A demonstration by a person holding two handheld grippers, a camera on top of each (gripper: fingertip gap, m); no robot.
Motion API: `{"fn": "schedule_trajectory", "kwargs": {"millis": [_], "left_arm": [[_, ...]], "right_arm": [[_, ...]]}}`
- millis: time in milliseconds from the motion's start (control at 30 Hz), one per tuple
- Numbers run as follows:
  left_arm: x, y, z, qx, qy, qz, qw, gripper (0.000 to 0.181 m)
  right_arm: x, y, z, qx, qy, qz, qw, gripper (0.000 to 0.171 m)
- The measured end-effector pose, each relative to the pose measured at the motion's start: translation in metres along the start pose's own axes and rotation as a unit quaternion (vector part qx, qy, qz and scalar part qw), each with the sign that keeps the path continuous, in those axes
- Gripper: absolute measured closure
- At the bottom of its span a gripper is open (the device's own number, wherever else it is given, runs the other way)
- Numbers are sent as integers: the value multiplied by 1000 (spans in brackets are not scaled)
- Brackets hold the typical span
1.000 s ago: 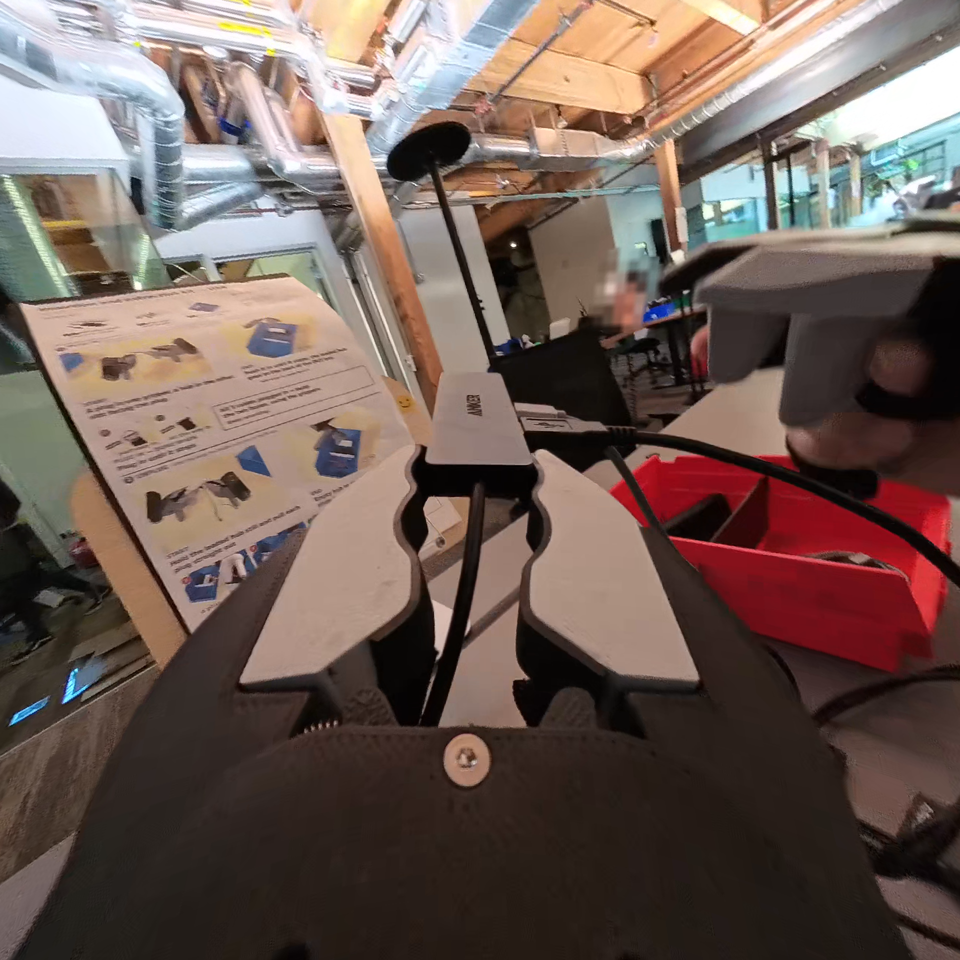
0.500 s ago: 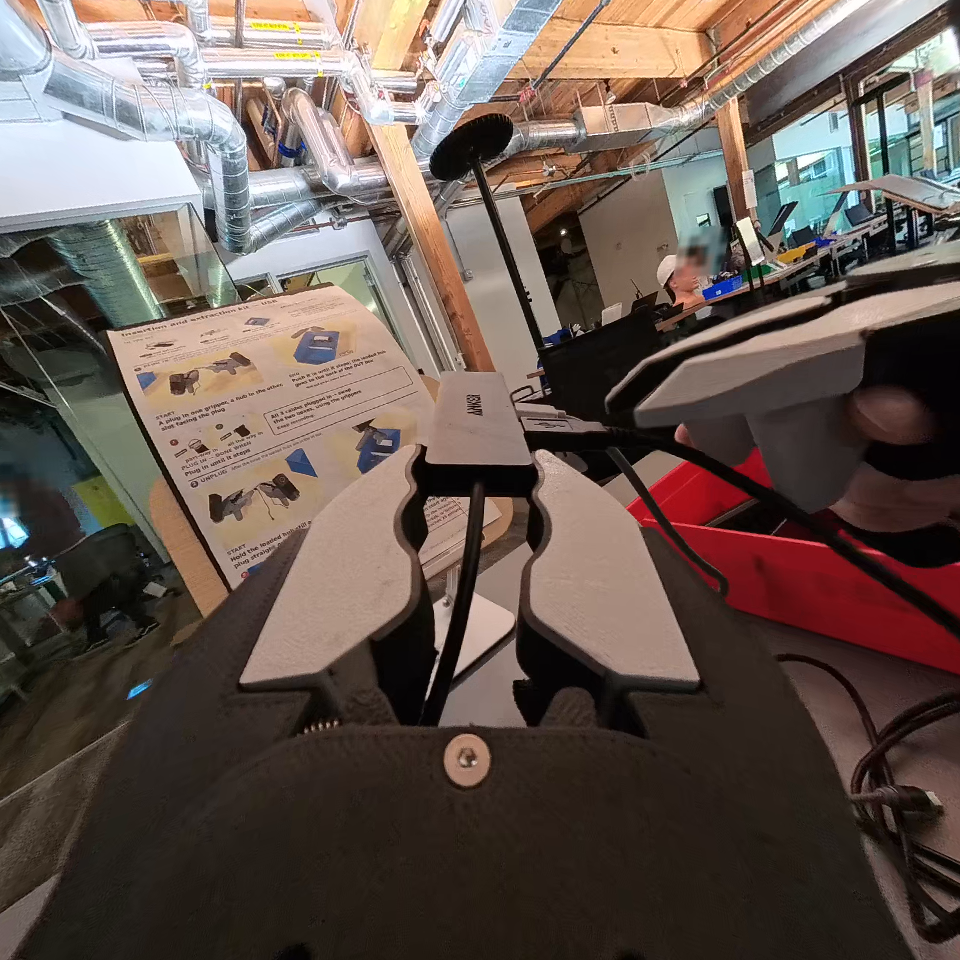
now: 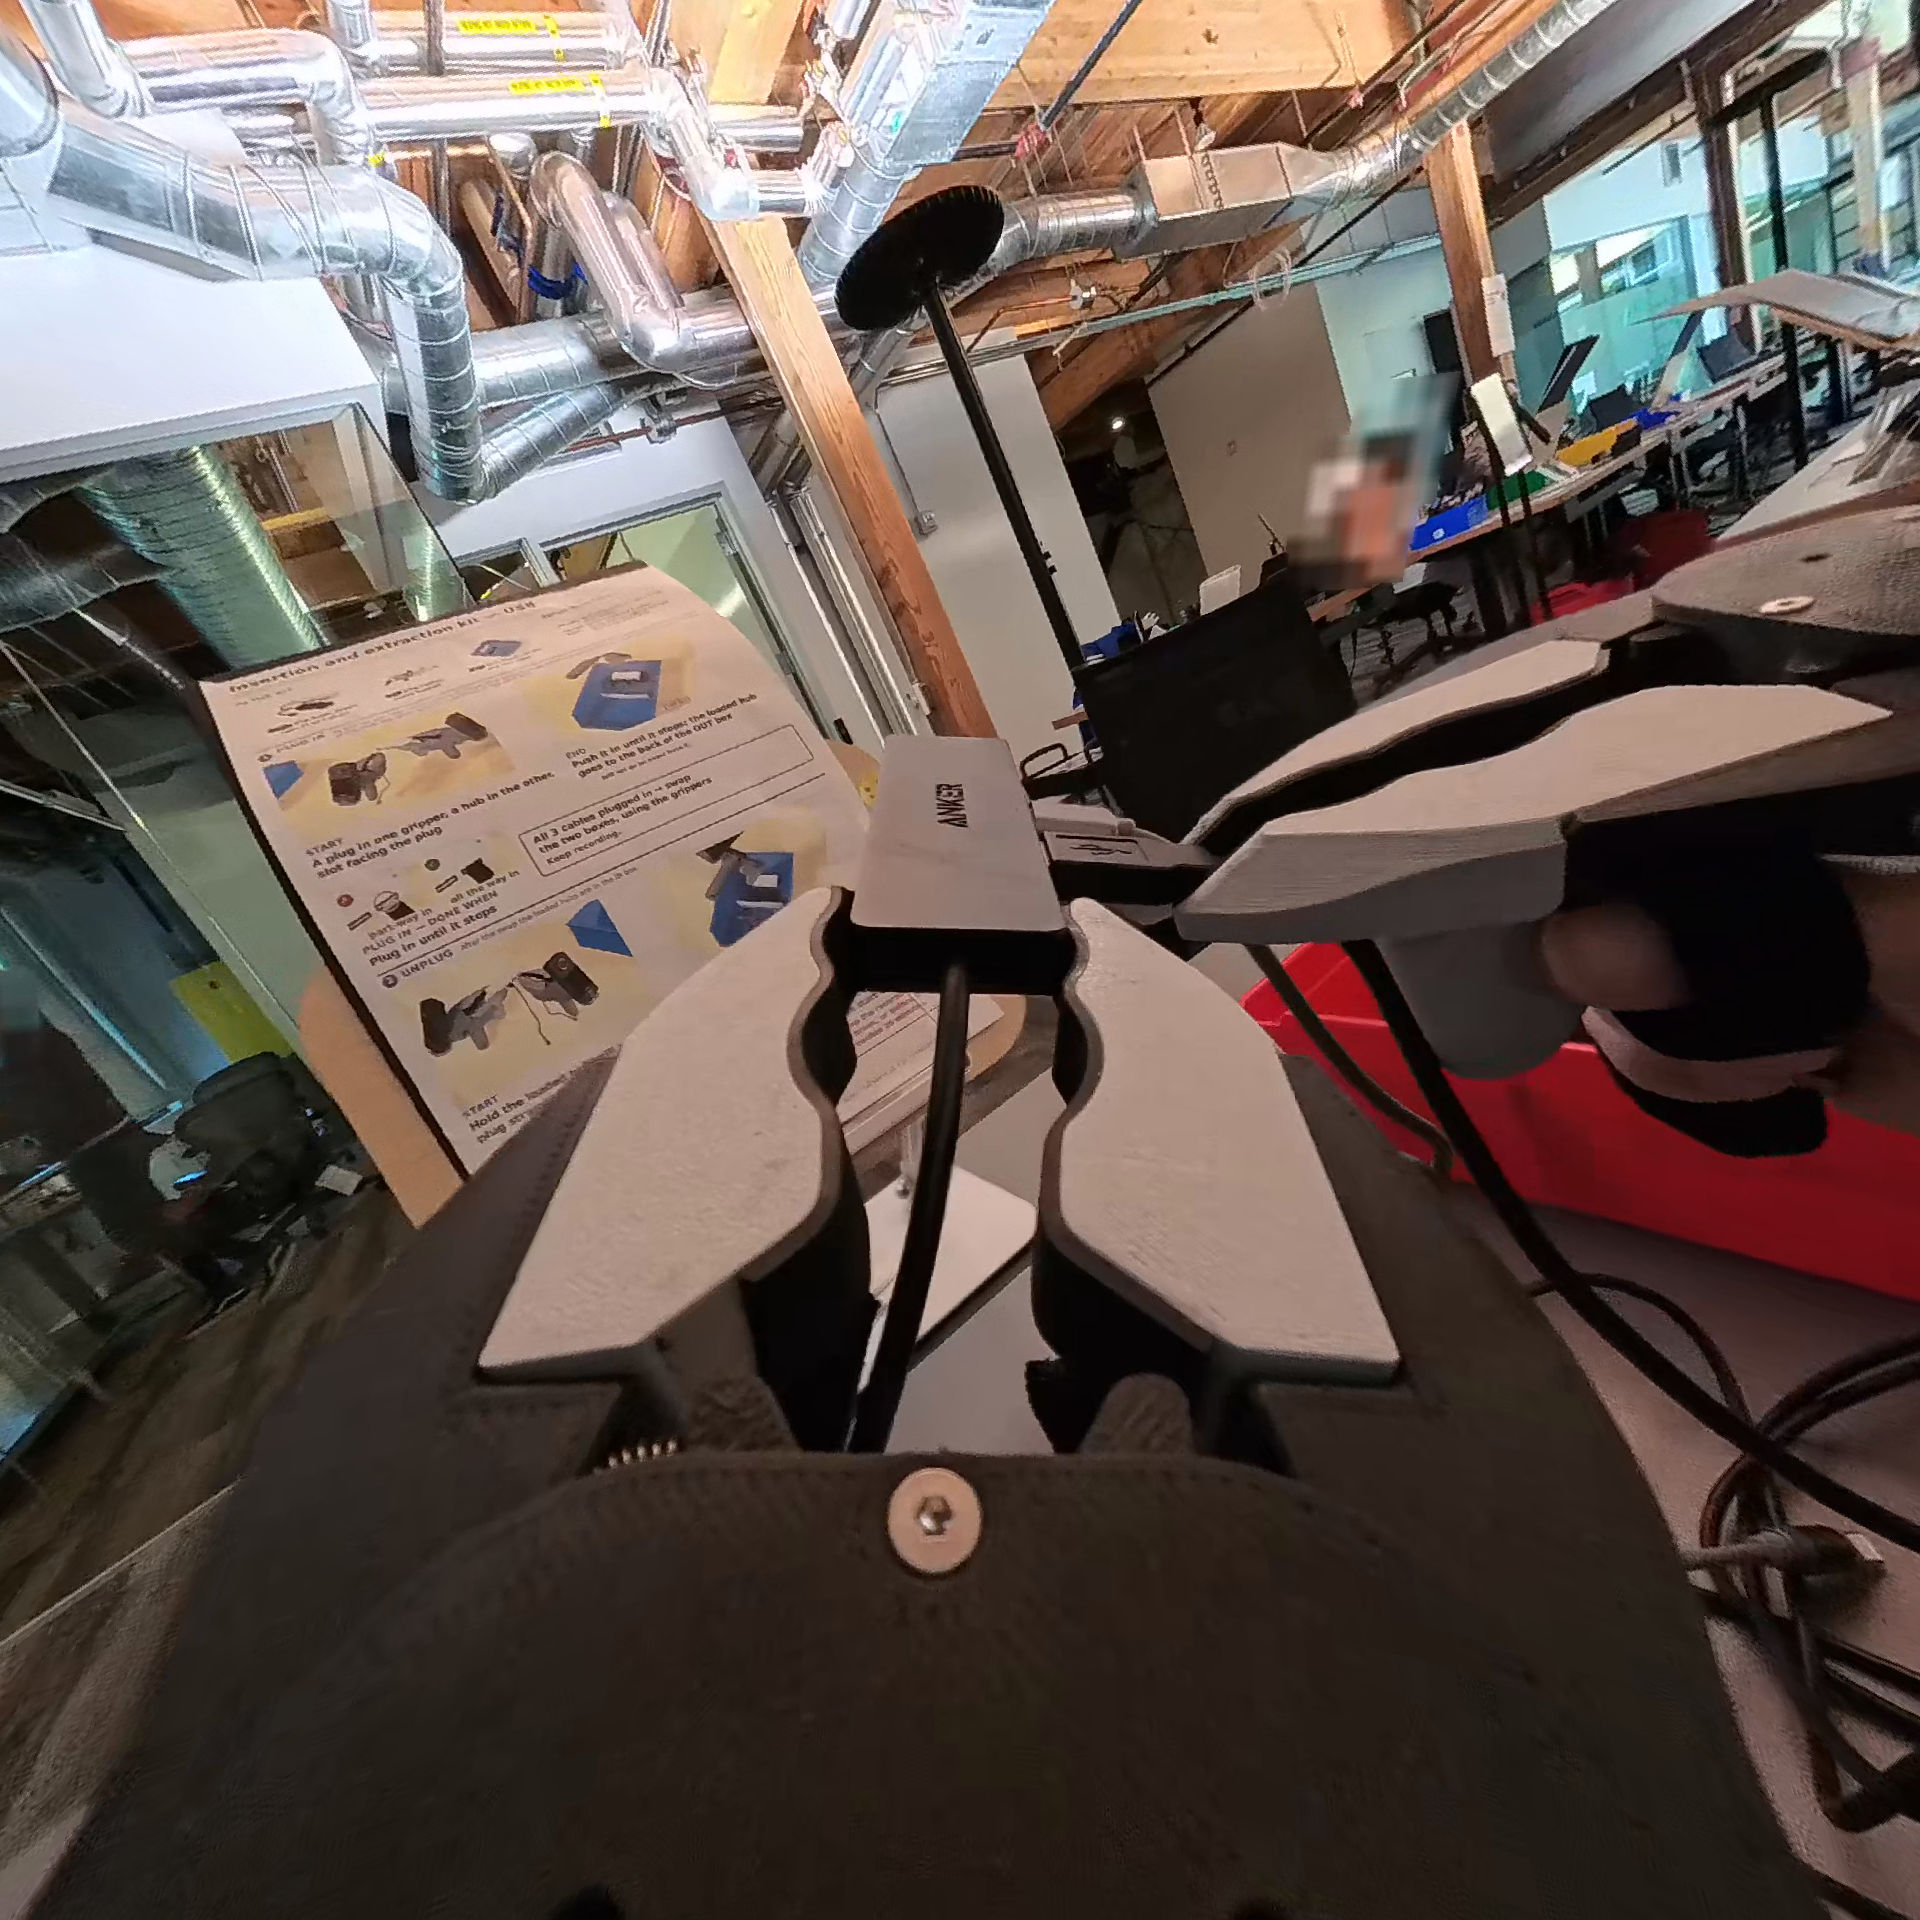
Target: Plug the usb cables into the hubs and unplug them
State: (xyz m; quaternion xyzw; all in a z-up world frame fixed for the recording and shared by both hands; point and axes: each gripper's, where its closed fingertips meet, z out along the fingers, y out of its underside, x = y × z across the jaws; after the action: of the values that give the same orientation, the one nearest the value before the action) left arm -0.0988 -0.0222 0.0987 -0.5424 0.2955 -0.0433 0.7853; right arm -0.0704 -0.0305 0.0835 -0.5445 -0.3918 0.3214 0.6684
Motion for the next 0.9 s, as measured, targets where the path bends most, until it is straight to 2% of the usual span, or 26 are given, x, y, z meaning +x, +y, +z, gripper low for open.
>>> {"fn": "schedule_trajectory", "kwargs": {"millis": [200, 333, 400, 767, 833, 900], "left_arm": [[-7, 2, 3, -5, -10, 3, 1000, 146], [-7, -2, 1, -1, 8, -13, 1000, 146], [-8, -6, 1, 3, -2, -4, 1000, 146], [-11, -3, 7, -12, -4, -12, 1000, 145], [-12, -3, 8, -17, -2, -7, 1000, 145], [-13, -2, 7, -32, 1, 2, 1000, 145]], "right_arm": [[-2, 0, 4, 19, 46, -13, 999, 159], [-5, -4, 3, 16, 34, -33, 999, 159], [-5, -7, 1, 22, 15, -8, 1000, 159], [1, -8, 3, 29, 73, 13, 997, 159], [0, -8, 4, 33, 80, -24, 996, 159], [-1, -8, 6, 35, 53, -41, 997, 159]]}}
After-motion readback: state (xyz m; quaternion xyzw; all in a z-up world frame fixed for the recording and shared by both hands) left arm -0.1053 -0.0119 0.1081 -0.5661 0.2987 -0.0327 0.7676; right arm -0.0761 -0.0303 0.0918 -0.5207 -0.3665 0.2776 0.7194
